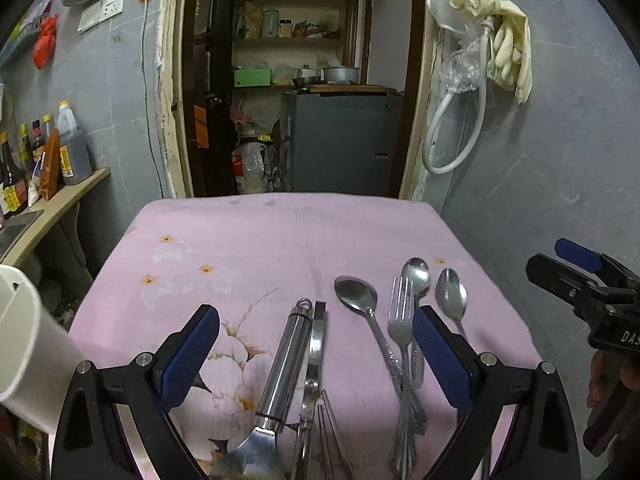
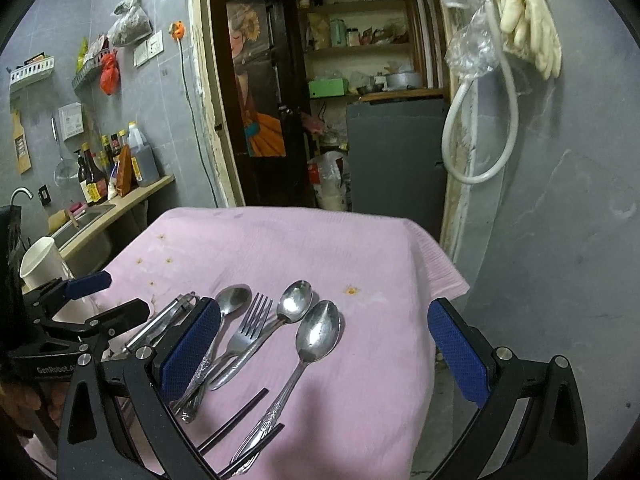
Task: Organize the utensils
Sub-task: 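Move both tools toward the utensils, right tool over a silver spoon, then close the right gripper on the silver spoon and lift it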
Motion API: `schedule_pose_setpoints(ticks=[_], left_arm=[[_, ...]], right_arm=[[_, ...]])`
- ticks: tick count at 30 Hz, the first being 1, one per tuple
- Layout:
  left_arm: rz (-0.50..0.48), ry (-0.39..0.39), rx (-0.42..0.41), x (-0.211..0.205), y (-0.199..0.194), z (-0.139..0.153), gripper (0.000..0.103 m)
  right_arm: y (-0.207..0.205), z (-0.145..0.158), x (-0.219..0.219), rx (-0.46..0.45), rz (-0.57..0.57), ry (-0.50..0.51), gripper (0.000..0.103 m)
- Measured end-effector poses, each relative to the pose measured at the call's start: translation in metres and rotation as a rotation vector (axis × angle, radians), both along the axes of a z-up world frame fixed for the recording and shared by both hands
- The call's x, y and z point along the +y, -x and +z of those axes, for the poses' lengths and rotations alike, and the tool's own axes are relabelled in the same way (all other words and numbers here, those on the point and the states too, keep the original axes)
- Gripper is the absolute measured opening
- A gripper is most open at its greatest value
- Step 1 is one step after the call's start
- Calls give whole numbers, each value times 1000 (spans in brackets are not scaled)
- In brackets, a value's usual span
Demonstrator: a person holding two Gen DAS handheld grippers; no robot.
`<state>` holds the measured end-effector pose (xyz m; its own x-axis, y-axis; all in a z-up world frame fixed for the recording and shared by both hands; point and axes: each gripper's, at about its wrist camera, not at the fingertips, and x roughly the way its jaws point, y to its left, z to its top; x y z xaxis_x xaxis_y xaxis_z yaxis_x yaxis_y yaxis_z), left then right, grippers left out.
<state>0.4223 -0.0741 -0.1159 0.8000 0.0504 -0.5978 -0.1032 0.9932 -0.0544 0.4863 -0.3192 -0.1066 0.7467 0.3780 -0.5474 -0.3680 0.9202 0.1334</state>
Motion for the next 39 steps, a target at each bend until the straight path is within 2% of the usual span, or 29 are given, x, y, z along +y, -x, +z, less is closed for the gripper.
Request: schedule_pose_setpoints(ticks=[3,8,11,14,21,26,30,34,35,39], left_arm=[[-8,11,35,1,-7,-8,85],[-28,36,92,4,-18,-19,63],[-42,48,126,6,-24,-26,52],[-52,56,171,7,-33,-32,39],[-96,76,194,6,-47,-29,26],[-131,67,248,1,-58,-34,19],[-123,80,300,5,-63,-41,18],[-116,110,317,9,-66,-41,16],[-114,115,325,10,-67,-42,12],[-98,149,343,17,-70,-39,8]], right_arm=[[-11,-11,0,49,7,-12,100],[-29,-28,4,138,40,-17,67],[-41,-38,11,190,78,-14,60],[-51,-45,18,222,112,3,57],[-71,-57,22,274,166,25,51],[-79,-67,24,330,232,14,36],[-80,-75,25,353,271,21,29],[-85,-77,19,382,266,-8,12],[-85,-77,17,389,266,-21,9],[-81,-71,13,390,265,-59,3]])
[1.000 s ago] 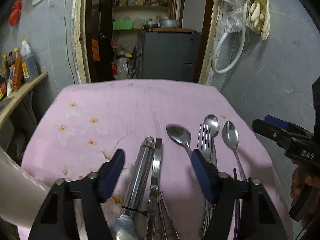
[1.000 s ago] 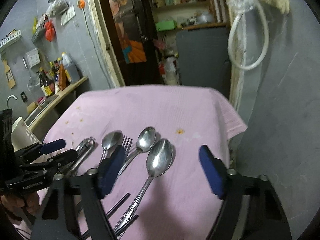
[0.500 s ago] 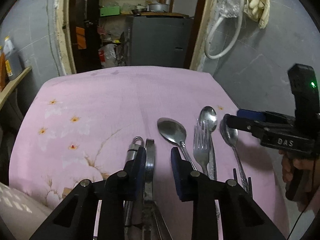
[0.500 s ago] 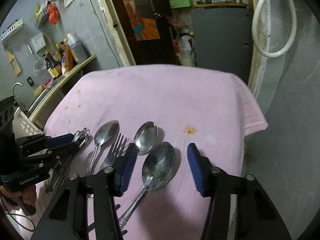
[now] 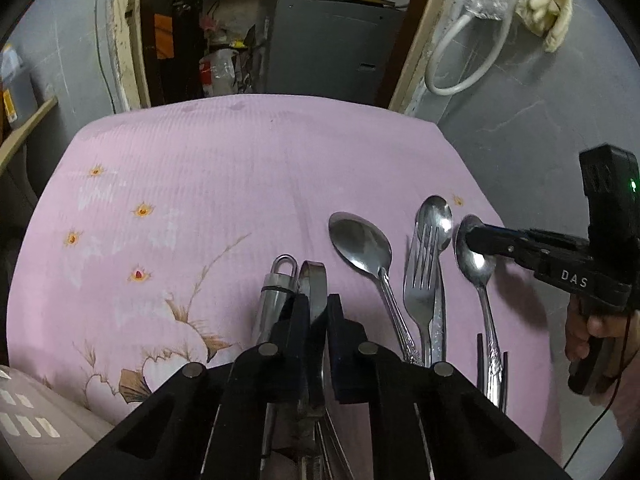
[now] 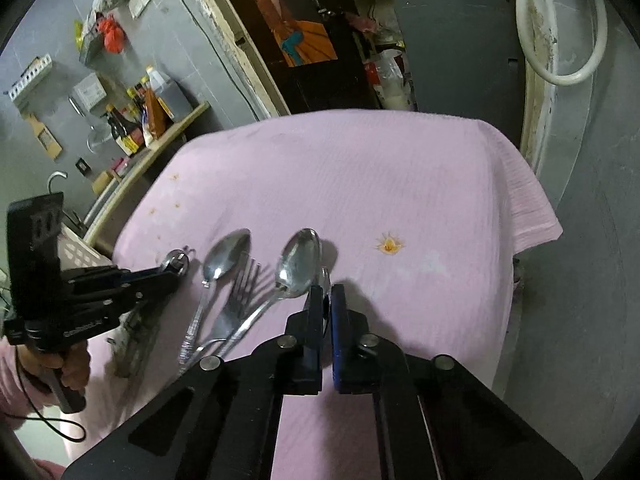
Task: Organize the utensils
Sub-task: 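Close the right gripper on the silver spoon and lift it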
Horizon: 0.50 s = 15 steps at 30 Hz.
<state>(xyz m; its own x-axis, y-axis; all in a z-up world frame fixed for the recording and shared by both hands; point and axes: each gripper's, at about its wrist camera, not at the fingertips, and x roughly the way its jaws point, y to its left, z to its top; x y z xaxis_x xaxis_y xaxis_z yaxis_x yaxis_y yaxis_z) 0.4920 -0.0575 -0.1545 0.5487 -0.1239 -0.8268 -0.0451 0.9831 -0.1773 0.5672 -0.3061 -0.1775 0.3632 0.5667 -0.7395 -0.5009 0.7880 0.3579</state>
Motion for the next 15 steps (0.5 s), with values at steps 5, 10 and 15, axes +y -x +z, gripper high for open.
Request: schedule_pose_setpoints(ticks=[5,10,15], left_arm=[[-9,17,-22,0,9,15,8],[-22,34,-61,0,24,39,7],[-45,59,-101,6,49,67,4]], right_arm=[[15,16,-4,-32,-6,-14,2],[48,52,-8,-112,-53,-24,2],[93,89,-10,-226,-111,12,2]])
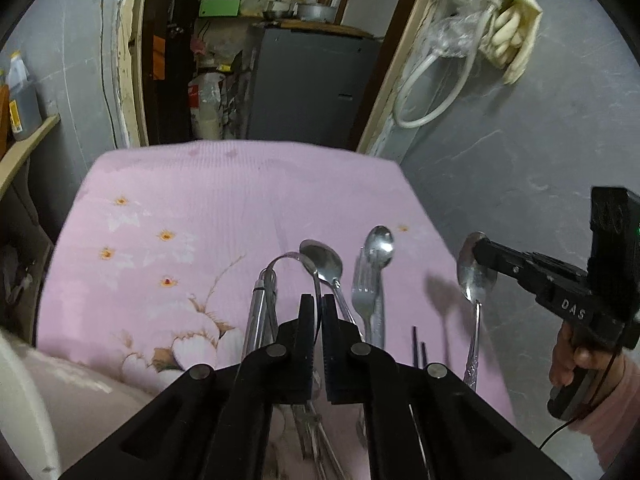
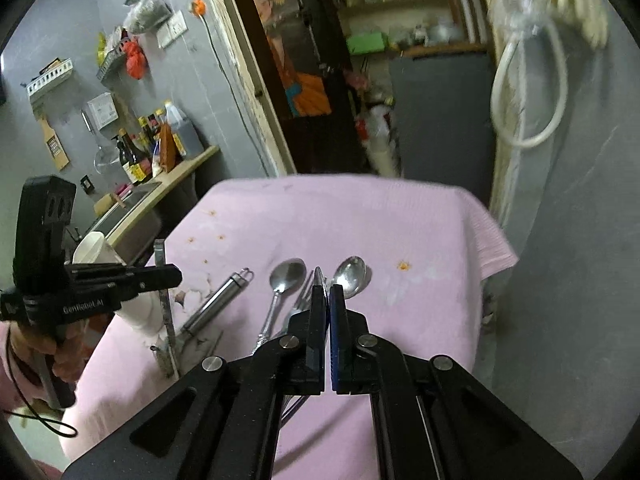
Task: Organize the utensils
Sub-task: 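Close the right gripper on the silver spoon and lift it, then carry the spoon with the right tool and drop it into the white caddy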
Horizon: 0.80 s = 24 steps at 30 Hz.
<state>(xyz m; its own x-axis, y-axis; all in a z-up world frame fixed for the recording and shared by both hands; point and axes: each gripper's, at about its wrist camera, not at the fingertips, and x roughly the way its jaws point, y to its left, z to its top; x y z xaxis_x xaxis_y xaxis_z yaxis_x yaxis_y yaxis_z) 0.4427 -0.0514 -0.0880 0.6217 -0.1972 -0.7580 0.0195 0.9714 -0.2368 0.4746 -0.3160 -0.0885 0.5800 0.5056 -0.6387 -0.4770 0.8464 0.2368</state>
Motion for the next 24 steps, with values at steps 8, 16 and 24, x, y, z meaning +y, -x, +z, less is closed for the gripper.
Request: schedule_pose_setpoints(ticks=[8,16,24], left_arm=[[-45,9,-91,13,46,38,2],[-81,37,-181,42,80,88,2],[-134,27,-252,88,107,147,2]], right_arm=[[61,68,16,-166,-107,19,2],[97,123,65,-267,-108,-2,2],[115,169,145,-368,-35,-37,2]])
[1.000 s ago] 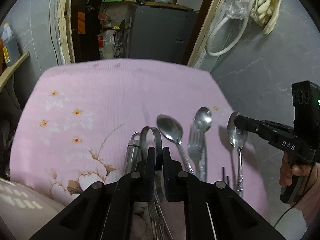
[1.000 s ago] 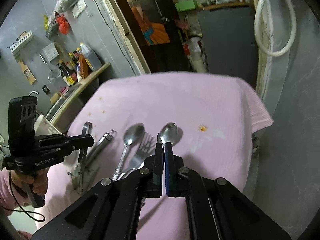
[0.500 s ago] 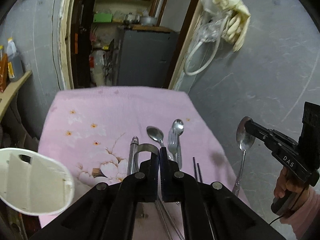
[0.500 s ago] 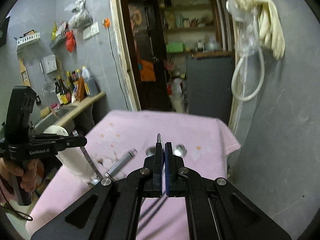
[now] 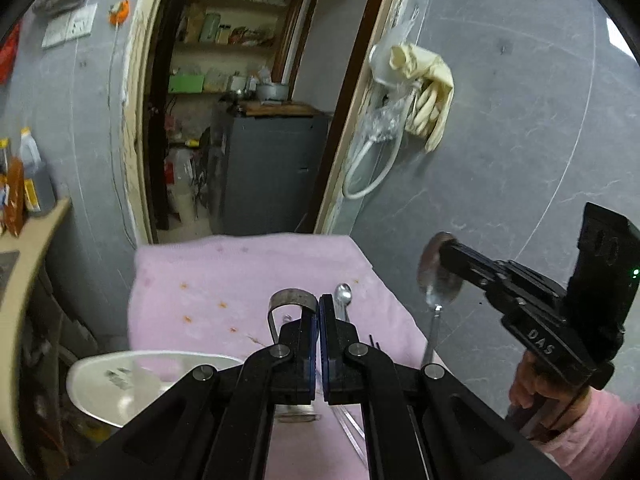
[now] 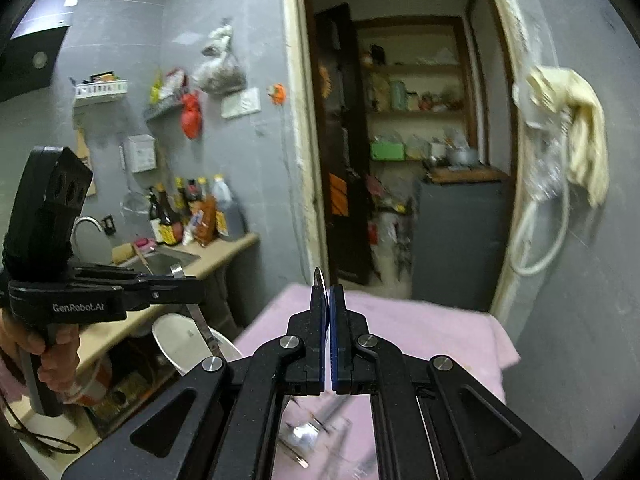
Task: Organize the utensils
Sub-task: 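Carry the spoon with the right tool and drop it into the white caddy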
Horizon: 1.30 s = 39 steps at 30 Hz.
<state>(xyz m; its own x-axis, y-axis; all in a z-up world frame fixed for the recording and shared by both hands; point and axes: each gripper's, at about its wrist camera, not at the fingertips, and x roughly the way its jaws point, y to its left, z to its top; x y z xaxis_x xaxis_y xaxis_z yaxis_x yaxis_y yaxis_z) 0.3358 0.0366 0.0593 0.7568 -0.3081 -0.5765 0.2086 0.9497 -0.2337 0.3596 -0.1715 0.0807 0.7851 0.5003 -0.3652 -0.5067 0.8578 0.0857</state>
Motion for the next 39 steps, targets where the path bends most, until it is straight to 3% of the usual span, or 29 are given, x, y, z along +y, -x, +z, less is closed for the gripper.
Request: schedule_pose_setpoints(ticks=[8,15,21,32,39], left_arm=[[83,-65,-73,79,12,36,2],[145,-56,-45,124,1,14,2],[175,-71,-26,141,3,-12,2],[156,-60,-1,147,2,-33,2],[149,-58,42,142,-2,-51,2]], right_arm=[[4,16,88,-113,27,-17,2],[-1,-9,143,-160,6,27,2],[-2,-22,158,-158,5,18,2],[8,-16,155,-255,-66,101,2],[2,-33,152,-228,-98,132,2]])
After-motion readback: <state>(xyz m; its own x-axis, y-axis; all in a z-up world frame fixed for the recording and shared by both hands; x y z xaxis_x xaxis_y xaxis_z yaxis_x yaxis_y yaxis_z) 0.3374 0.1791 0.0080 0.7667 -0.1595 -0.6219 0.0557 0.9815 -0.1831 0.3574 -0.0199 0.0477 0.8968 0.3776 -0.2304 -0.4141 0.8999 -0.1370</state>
